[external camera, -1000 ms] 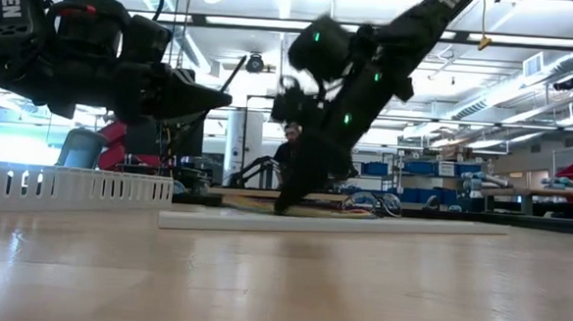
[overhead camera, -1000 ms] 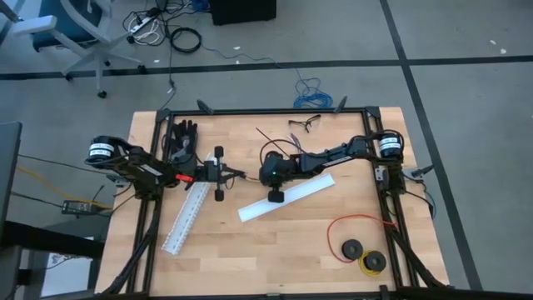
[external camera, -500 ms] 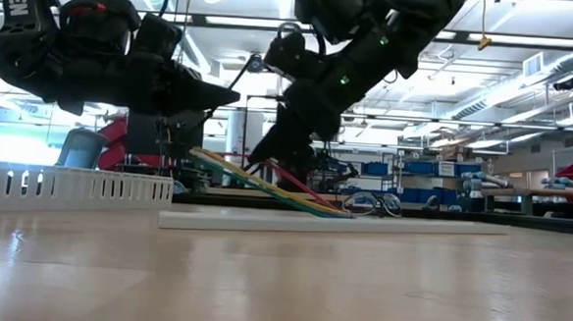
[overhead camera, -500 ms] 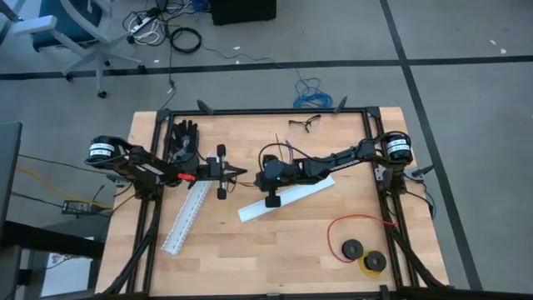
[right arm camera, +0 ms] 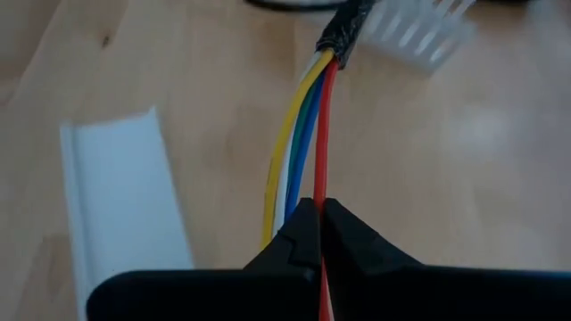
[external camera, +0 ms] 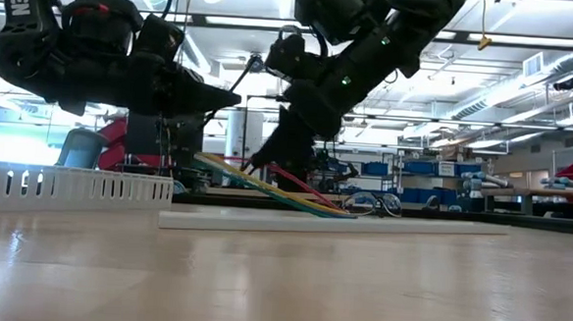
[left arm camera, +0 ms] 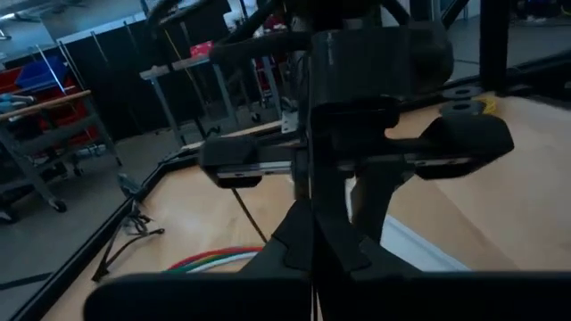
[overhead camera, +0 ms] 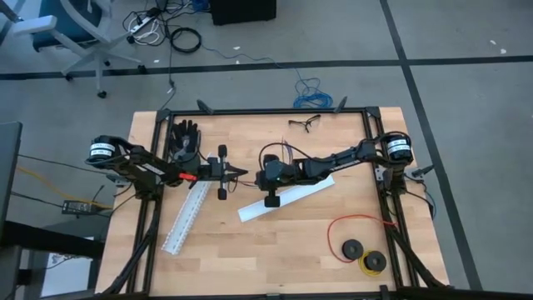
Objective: Ziptie cables
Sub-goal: Wrap the cables together using a zip tie
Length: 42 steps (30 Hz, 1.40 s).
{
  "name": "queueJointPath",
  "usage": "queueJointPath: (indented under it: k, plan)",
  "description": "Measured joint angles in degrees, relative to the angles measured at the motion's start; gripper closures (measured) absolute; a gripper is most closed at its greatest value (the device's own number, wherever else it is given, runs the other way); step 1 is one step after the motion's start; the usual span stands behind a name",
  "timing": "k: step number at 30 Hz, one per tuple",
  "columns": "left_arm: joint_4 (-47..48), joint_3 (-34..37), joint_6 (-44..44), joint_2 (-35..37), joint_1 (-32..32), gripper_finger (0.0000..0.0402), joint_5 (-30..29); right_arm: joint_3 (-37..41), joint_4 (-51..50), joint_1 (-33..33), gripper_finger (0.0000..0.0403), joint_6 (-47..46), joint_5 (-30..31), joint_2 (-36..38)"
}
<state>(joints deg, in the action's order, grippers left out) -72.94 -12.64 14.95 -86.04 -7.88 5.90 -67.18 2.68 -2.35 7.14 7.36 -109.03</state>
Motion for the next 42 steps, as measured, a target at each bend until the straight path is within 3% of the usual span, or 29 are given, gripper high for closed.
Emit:
queueJointPath:
  k: [7,14,18,24,27,31,38,42]
  plan:
    - [2.4,0.0,2.9,0.0,-0.1,0.0399,-2.8,0.0,-4.6,-2.5,0.0402,-2.5,1.3,0.0]
    - [4.6,0.1,1.9,0.0,-0.1,0.0399,-2.5,0.0,-0.9,-4.5,0.0402,0.6,9.5,0.0]
    - [2.7,0.1,-1.5,0.0,-0.1,0.0399,-2.0,0.0,4.0,-3.9,0.0402,3.1,9.3,0.0]
    - [-3.9,0.0,-6.5,0.0,-0.1,0.0399,3.2,0.0,6.0,-0.9,0.0403,0.0,8.7,0.1]
    - [-4.5,-0.6,-7.9,0.0,0.0,0.0399,3.2,0.0,7.0,0.4,0.0403,-0.9,4.6,0.1]
    - [1.9,-3.4,-7.6,0.0,0.2,0.0398,3.2,0.0,10.2,1.0,0.0403,-1.1,0.7,0.1]
    - [11.9,-7.9,-4.7,-0.1,0.2,0.0398,2.2,0.0,10.7,1.5,0.0399,-1.5,0.4,0.1]
    - [12.2,-9.2,-4.0,-1.5,0.2,0.0398,1.3,0.0,9.7,1.9,0.0381,-2.5,0.5,0.1]
